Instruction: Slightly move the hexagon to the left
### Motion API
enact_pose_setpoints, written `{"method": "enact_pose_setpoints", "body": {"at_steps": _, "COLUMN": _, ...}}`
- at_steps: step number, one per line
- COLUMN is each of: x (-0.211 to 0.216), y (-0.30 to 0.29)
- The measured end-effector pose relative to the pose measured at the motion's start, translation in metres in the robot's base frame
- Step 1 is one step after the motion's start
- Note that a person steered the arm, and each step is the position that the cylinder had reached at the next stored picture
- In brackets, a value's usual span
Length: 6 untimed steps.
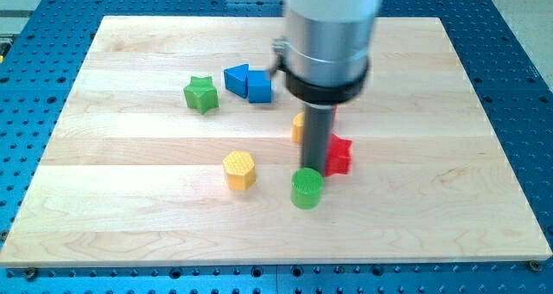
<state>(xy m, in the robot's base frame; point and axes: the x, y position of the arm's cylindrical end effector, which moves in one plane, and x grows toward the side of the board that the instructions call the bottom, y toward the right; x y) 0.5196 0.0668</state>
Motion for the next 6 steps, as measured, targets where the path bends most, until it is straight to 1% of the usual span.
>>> {"method": "enact_pose_setpoints", "body": {"at_steps": 1, "x": -0.005, "y": -0.001}}
{"method": "enact_pose_setpoints", "body": {"at_steps": 2, "x": 0.014, "y": -0.023}}
{"method": "enact_pose_setpoints", "body": {"at_steps": 3, "x": 0.005, "y": -0.038}}
{"method": "enact_pose_setpoints", "body": {"at_steps": 4, "x": 0.004, "y": -0.079}}
{"method": "enact_pose_setpoints", "body": {"at_steps": 5, "x": 0.037, "y": -0.104}}
{"method": "enact_pose_setpoints", "body": {"at_steps": 6, "x": 0.054, "y": -0.039}}
